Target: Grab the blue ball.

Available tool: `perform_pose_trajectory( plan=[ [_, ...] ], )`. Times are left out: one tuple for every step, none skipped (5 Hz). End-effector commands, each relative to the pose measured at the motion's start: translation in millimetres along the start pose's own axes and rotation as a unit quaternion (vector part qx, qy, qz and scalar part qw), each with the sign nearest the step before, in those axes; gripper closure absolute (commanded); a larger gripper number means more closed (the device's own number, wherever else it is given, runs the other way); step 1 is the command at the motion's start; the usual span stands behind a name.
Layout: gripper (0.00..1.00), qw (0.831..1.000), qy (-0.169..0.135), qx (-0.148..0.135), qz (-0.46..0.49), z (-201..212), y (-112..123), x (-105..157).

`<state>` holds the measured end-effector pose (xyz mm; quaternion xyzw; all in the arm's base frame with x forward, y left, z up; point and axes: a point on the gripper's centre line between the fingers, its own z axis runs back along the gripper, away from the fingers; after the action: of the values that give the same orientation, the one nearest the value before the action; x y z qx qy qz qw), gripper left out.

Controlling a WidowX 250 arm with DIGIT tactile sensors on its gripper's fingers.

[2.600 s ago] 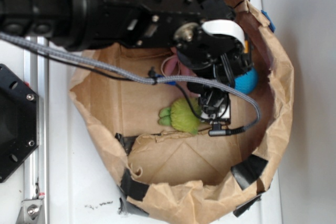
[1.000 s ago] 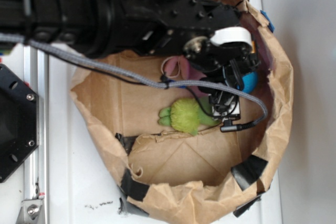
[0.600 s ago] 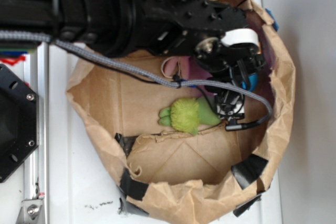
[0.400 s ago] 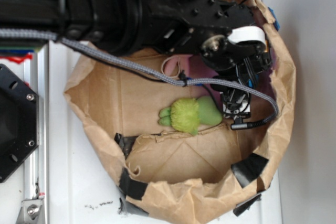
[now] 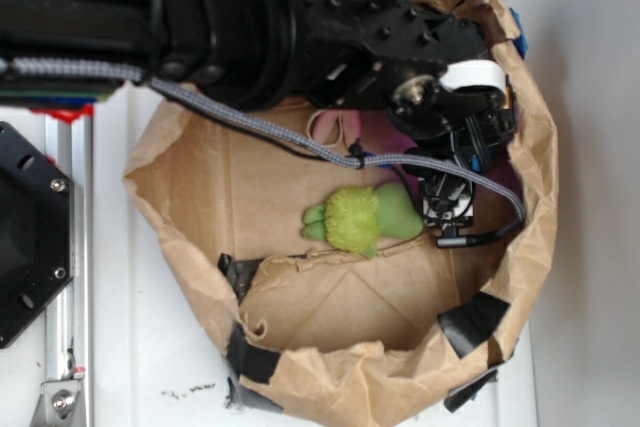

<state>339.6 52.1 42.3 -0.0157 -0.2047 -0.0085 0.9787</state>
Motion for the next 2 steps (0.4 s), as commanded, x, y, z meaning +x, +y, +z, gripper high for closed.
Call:
perform_pose_trajectory(
  plan=[
    [1.00, 0.999, -0.041, 0.012, -0.017, 11.5, 5.0, 12.3],
    [1.00, 0.999, -0.042, 0.011, -0.015, 11.6, 5.7, 12.2]
  ],
)
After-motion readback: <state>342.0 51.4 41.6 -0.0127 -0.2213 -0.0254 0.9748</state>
